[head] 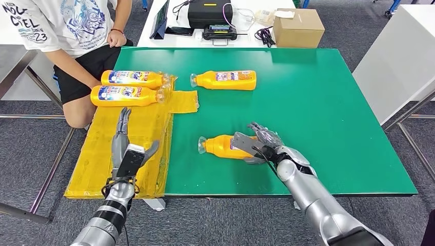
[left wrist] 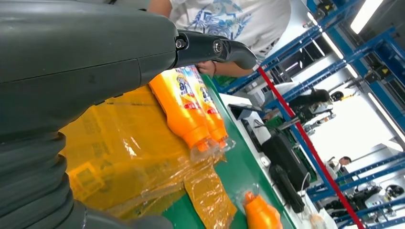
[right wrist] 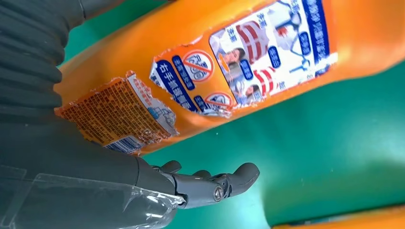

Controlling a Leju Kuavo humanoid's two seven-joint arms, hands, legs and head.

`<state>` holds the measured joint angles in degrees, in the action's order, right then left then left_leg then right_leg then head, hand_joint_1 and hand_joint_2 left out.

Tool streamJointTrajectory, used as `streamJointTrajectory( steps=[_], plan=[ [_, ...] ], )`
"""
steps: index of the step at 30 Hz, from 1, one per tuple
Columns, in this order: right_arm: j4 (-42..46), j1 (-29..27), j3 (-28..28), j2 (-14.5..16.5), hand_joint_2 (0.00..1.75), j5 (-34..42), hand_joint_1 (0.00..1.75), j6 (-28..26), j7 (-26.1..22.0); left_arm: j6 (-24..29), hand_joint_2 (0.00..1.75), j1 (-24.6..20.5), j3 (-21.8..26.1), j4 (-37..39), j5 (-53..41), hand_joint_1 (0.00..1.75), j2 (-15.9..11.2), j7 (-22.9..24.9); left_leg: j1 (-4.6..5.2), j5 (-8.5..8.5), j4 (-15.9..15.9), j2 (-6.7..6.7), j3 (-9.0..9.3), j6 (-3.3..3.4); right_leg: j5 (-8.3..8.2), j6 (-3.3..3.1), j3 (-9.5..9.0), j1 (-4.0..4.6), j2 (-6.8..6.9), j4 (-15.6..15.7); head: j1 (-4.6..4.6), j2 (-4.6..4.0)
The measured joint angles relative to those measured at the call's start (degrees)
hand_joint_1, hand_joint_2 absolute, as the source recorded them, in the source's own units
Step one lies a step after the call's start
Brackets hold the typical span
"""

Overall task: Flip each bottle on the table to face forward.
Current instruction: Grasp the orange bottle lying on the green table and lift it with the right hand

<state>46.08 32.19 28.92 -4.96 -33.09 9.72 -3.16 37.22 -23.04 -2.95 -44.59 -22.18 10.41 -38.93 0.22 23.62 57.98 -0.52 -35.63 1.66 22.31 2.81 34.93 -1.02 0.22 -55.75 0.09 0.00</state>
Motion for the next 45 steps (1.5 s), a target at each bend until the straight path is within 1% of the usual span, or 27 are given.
streamJointTrajectory(
  steps=[7,16,17,20,21,24,27,30,33,36,39,41,43,45],
  plan=[
    [-3.5,3.3,4.3,-0.8,1.75,0.6,0.0,3.2,0.2,0.0,1.75,-1.4,-0.4,1.8,0.7,0.0,0.3,0.0,0.0,0.0,0.0,0.0,0.08,0.0,-0.01,0.01,-0.07,0.0,0.0,0.0,0.0,0.0],
    [-5.2,5.0,7.7,-1.6,1.75,0.6,0.0,4.7,0.4,-0.1,1.75,-2.1,-1.2,2.9,1.0,0.0,0.4,0.0,0.0,0.0,0.0,0.01,0.14,0.0,0.0,0.0,-0.12,0.0,0.0,0.0,-0.01,0.0],
    [-5.3,5.3,8.4,-1.8,1.75,0.4,0.1,5.3,0.5,-0.1,1.75,-2.1,-1.2,3.0,1.1,0.0,0.5,0.0,0.0,0.0,0.0,0.0,0.15,0.0,0.0,0.0,-0.13,0.0,0.0,0.0,-0.01,0.0],
    [-5.8,6.5,10.9,-2.7,1.75,-0.7,1.4,7.4,1.1,-0.1,1.75,-2.2,-1.4,3.4,1.7,0.0,0.7,0.0,0.01,-0.01,0.0,-0.03,0.17,0.01,-0.01,0.01,-0.17,0.0,0.01,0.0,-0.01,0.0],
    [-5.9,6.9,11.9,-3.1,1.75,-1.1,1.74,7.9,1.4,-0.1,1.75,-2.2,-1.4,3.5,1.9,0.0,0.7,0.0,0.01,-0.01,0.0,-0.05,0.17,0.01,-0.01,0.01,-0.18,-0.01,0.01,0.0,-0.01,0.0],
    [-6.0,7.7,14.6,-4.0,1.75,-2.3,1.75,8.3,2.4,-0.2,1.75,-2.2,-1.5,3.7,2.8,0.0,1.0,0.0,0.02,-0.01,0.0,-0.05,0.16,0.02,-0.01,0.01,-0.19,-0.01,0.01,0.0,-0.02,0.0],
    [-6.0,8.1,16.5,-4.5,1.75,-3.0,1.75,7.3,3.4,-0.4,1.75,-2.2,-1.5,3.7,3.5,0.0,1.3,0.0,0.03,-0.01,0.0,-0.05,0.16,0.01,-0.01,0.02,-0.19,-0.02,0.01,0.0,-0.02,0.0],
    [-6.0,8.2,17.5,-4.7,1.75,-2.9,1.75,5.3,4.4,-0.6,1.75,-2.2,-1.5,3.7,4.0,0.0,1.4,0.0,0.03,-0.01,0.0,-0.05,0.16,0.01,-0.01,0.02,-0.18,-0.02,0.01,0.0,-0.02,0.0],
    [-5.5,7.7,17.7,-4.9,1.75,-1.5,1.75,1.8,5.2,-0.8,1.75,-2.0,-1.5,3.6,4.3,0.0,1.4,0.0,0.03,-0.01,0.0,-0.05,0.15,0.01,-0.01,0.02,-0.18,-0.01,0.01,0.0,-0.02,0.0],
    [-3.1,5.1,16.3,-5.0,1.75,0.7,1.75,-4.4,4.4,-1.3,1.75,-1.5,-1.5,3.0,4.5,0.0,1.4,0.0,0.02,-0.01,0.0,-0.06,0.12,0.01,-0.01,0.02,-0.17,-0.01,0.01,0.0,-0.01,0.0],
    [2.7,-0.2,12.2,-4.3,1.75,1.2,1.75,-13.3,1.4,-2.7,1.75,-0.4,-1.4,1.9,4.6,0.0,1.4,0.0,0.01,0.0,0.0,-0.06,0.01,0.0,0.0,0.02,-0.09,0.0,0.01,0.0,0.0,0.0],
    [8.3,-4.6,8.1,-2.7,1.75,-0.3,1.75,-19.9,-1.1,-4.8,1.75,0.6,-1.3,0.7,4.6,0.0,1.4,0.1,0.0,0.02,0.0,-0.04,-0.06,-0.01,0.01,0.01,-0.01,0.01,0.01,0.0,-0.01,0.0],
    [14.8,-9.1,3.7,-0.4,1.75,-2.7,1.75,-26.0,-3.8,-8.2,1.75,1.7,-0.9,-0.9,5.6,0.0,1.7,0.8,-0.02,0.03,0.0,-0.06,-0.13,-0.01,0.03,-0.01,0.09,0.02,0.01,0.0,-0.03,0.0],
    [20.8,-12.8,-0.3,2.1,1.75,-5.1,1.75,-30.7,-5.7,-11.4,1.75,2.9,-0.4,-2.7,6.9,0.0,2.1,1.5,-0.06,0.04,0.0,-0.09,-0.21,-0.02,0.06,-0.02,0.17,0.04,0.02,0.0,-0.03,0.0]
  ],
)
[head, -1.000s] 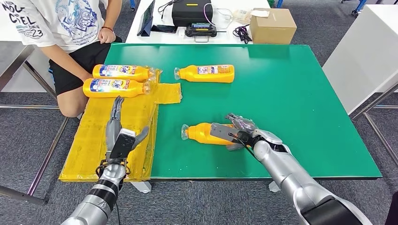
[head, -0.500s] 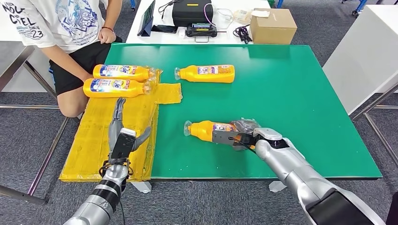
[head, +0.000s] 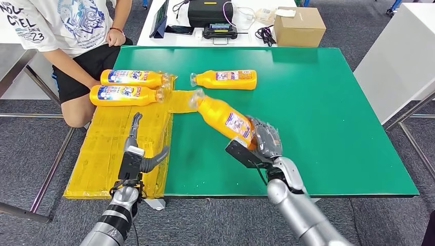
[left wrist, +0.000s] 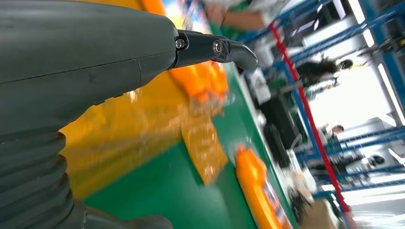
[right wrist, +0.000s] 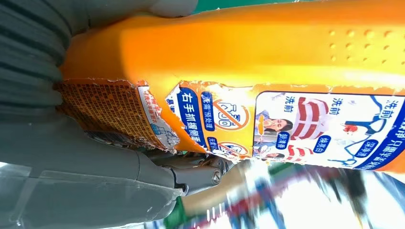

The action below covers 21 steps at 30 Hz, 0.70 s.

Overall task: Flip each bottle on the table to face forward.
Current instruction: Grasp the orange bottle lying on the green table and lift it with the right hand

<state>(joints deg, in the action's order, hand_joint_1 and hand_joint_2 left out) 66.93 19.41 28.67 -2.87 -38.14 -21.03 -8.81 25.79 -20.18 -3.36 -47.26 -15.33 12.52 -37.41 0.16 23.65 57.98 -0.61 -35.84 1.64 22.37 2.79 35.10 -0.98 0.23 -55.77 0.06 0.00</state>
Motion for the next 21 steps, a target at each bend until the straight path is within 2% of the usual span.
streamJointTrajectory(
  steps=[6,10,14,16,18,21],
  plan=[
    [10.0,-6.3,-7.1,4.0,1.75,-4.9,1.75,-5.7,-1.9,-5.0,1.75,1.9,0.8,-4.0,2.6,0.0,0.9,2.0,0.06,0.0,0.0,0.01,-0.05,0.01,-0.01,0.01,0.04,-0.06,0.0,0.0,0.04,0.0],
    [12.9,-9.4,-10.4,6.4,1.75,-7.4,1.75,-11.1,-3.8,-17.2,1.75,3.0,0.9,-6.6,10.9,0.0,1.8,7.7,0.11,-0.01,0.0,0.01,-0.04,0.02,-0.02,0.03,0.04,-0.12,0.0,0.0,0.02,0.0],
    [12.4,-12.1,-13.3,7.9,1.75,-5.2,1.75,-9.8,-6.1,-31.2,1.75,4.3,-0.3,-8.9,23.7,0.0,2.1,14.3,0.11,0.0,0.0,0.05,-0.05,0.02,-0.02,0.03,0.04,-0.12,-0.01,0.0,0.02,0.0],
    [10.5,-12.8,-13.8,8.6,1.75,-4.7,1.75,-8.1,-7.8,-36.3,1.75,4.7,-1.3,-9.4,29.2,0.0,2.1,16.8,0.1,0.01,0.0,0.07,-0.05,0.02,-0.02,0.02,0.05,-0.11,-0.01,0.0,0.02,0.0],
    [7.9,-13.3,-13.9,9.5,1.75,-4.9,1.75,-7.2,-9.5,-39.1,1.75,5.0,-2.3,-9.6,32.6,0.0,2.1,18.1,0.09,0.01,0.0,0.06,-0.05,0.02,-0.02,0.02,0.05,-0.09,-0.01,0.0,0.02,0.0],
    [4.0,-13.7,-13.6,11.2,1.75,-5.3,1.75,-7.1,-10.9,-40.7,1.75,5.1,-3.7,-9.6,34.7,0.0,2.1,18.9,0.07,0.01,0.0,0.05,-0.05,0.02,-0.01,0.01,0.06,-0.05,-0.01,0.0,0.01,0.0]
  ],
)
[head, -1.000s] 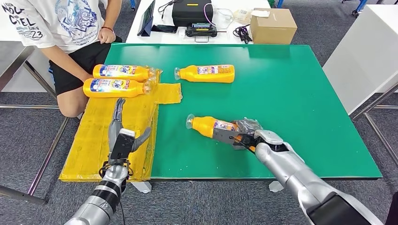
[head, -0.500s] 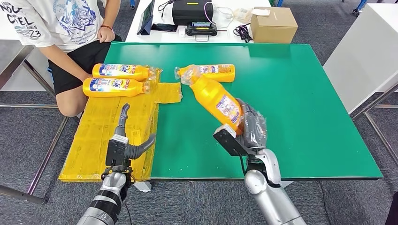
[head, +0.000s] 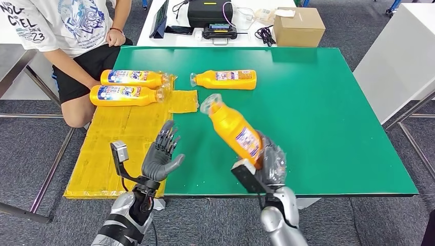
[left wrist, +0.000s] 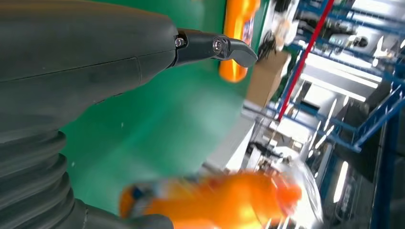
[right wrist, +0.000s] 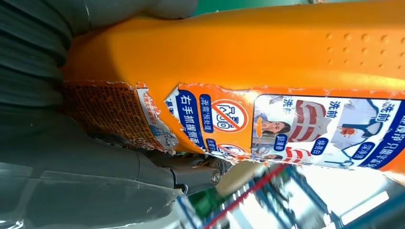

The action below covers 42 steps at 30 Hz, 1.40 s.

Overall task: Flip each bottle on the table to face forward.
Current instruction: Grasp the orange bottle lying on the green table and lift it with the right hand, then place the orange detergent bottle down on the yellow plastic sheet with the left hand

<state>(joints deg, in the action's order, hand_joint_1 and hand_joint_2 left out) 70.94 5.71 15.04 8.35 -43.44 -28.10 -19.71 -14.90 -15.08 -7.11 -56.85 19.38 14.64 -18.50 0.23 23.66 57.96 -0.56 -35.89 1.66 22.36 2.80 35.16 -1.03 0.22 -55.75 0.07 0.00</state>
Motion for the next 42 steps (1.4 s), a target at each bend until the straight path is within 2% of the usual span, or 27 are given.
streamJointTrajectory(
  steps=[7,13,20,32,36,42],
  plan=[
    [-6.1,0.1,1.9,2.4,1.75,-1.1,1.75,0.5,-0.6,-1.9,1.75,0.1,-2.4,0.0,3.3,0.0,0.0,1.6,0.0,-0.01,0.0,0.0,-0.01,0.0,0.0,0.0,-0.01,-0.01,0.0,0.0,0.02,0.0],
    [-10.7,1.0,4.9,4.2,1.75,-0.4,1.75,-0.1,-0.8,3.9,1.75,-0.1,-4.9,0.0,-1.3,0.0,-0.2,-0.6,0.01,-0.01,0.0,-0.01,-0.01,0.0,0.0,0.0,0.0,-0.01,0.0,0.0,0.01,0.0],
    [-12.6,2.5,7.4,4.8,1.75,-0.8,1.75,0.0,0.0,6.1,1.75,-0.7,-5.7,1.7,-3.3,0.0,-0.2,-0.7,0.01,-0.01,0.0,0.01,-0.01,0.0,0.0,0.0,0.0,-0.01,0.0,0.0,0.02,0.0],
    [-14.0,3.7,11.1,5.1,1.75,-1.7,1.75,0.0,0.8,5.8,1.75,-1.0,-5.8,5.0,-3.8,0.0,-0.2,-0.1,0.01,-0.01,0.0,0.0,-0.01,0.0,0.0,0.0,0.0,-0.01,0.0,0.0,0.01,0.0],
    [-14.6,4.2,11.8,5.1,1.75,-1.9,1.75,0.9,0.9,4.2,1.75,-1.0,-5.7,5.3,-1.8,0.0,-0.2,0.5,0.01,-0.01,0.0,0.01,-0.01,0.0,0.0,0.0,0.0,-0.01,0.0,0.0,0.01,0.0],
    [-18.6,7.3,13.7,5.0,1.75,-1.7,1.75,4.8,0.9,-2.3,1.75,-1.4,-4.8,6.6,5.8,0.0,-0.2,1.9,0.0,-0.02,0.0,0.02,0.0,0.0,-0.01,0.0,0.01,-0.01,-0.01,0.0,0.01,0.0]
  ],
)
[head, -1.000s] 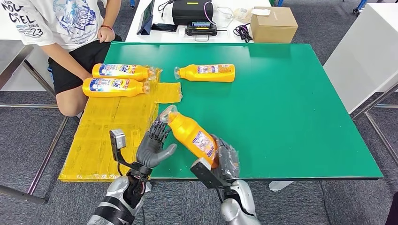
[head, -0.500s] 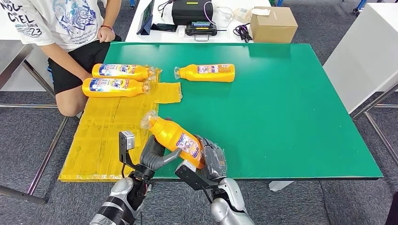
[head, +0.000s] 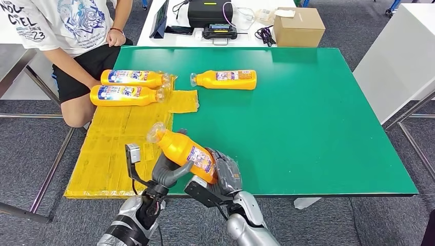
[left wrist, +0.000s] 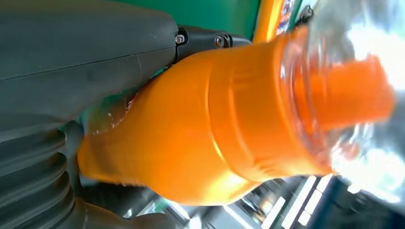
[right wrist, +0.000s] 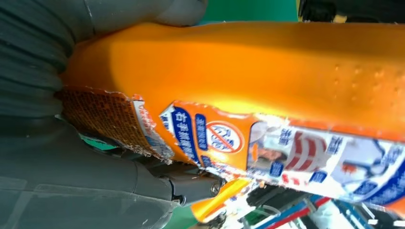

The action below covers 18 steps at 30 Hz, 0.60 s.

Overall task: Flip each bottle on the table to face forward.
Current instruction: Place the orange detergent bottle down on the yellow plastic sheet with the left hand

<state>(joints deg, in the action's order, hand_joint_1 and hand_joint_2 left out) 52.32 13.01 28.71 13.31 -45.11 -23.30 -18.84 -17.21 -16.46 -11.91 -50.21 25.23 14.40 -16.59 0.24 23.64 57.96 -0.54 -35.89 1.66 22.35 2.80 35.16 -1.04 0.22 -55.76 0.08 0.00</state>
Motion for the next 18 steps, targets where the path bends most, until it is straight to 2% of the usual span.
streamJointTrajectory(
  steps=[5,10,16,17,18],
  plan=[
    [-3.7,2.8,1.2,-0.1,1.75,1.0,1.75,3.9,-1.1,-2.8,1.75,0.0,1.0,0.5,4.3,0.0,0.0,0.1,0.0,0.0,0.0,0.0,0.0,0.0,0.0,0.0,0.01,0.0,0.0,0.0,0.01,0.0],
    [-6.5,4.5,2.2,0.1,1.75,1.5,1.75,4.9,-1.4,-5.4,1.75,0.3,1.7,0.5,6.8,0.0,0.0,0.5,0.0,0.0,0.0,0.02,0.0,0.0,0.0,0.0,0.02,0.0,-0.01,0.0,0.0,0.0],
    [-8.3,5.7,2.9,0.2,1.75,2.0,1.75,4.9,-1.5,-6.3,1.75,0.4,1.4,0.0,2.3,0.0,-0.7,-1.6,0.0,0.0,0.0,0.03,0.02,0.0,0.0,0.0,0.02,0.0,-0.01,0.0,-0.01,0.0],
    [-8.4,5.8,2.9,0.2,1.75,2.0,1.75,4.9,-1.5,-6.1,1.75,0.4,1.2,-0.1,1.8,0.05,-0.8,-1.8,0.0,0.0,0.0,0.04,0.03,0.0,0.0,0.0,0.02,0.0,-0.01,0.0,-0.01,0.0],
    [-8.6,6.0,3.0,0.3,1.75,2.0,1.75,4.9,-1.5,-5.6,1.75,0.4,1.1,-0.2,1.1,0.27,-0.9,-2.2,0.0,0.0,0.0,0.04,0.04,0.0,0.0,0.0,0.02,0.0,-0.01,0.0,-0.01,0.0]
  ],
)
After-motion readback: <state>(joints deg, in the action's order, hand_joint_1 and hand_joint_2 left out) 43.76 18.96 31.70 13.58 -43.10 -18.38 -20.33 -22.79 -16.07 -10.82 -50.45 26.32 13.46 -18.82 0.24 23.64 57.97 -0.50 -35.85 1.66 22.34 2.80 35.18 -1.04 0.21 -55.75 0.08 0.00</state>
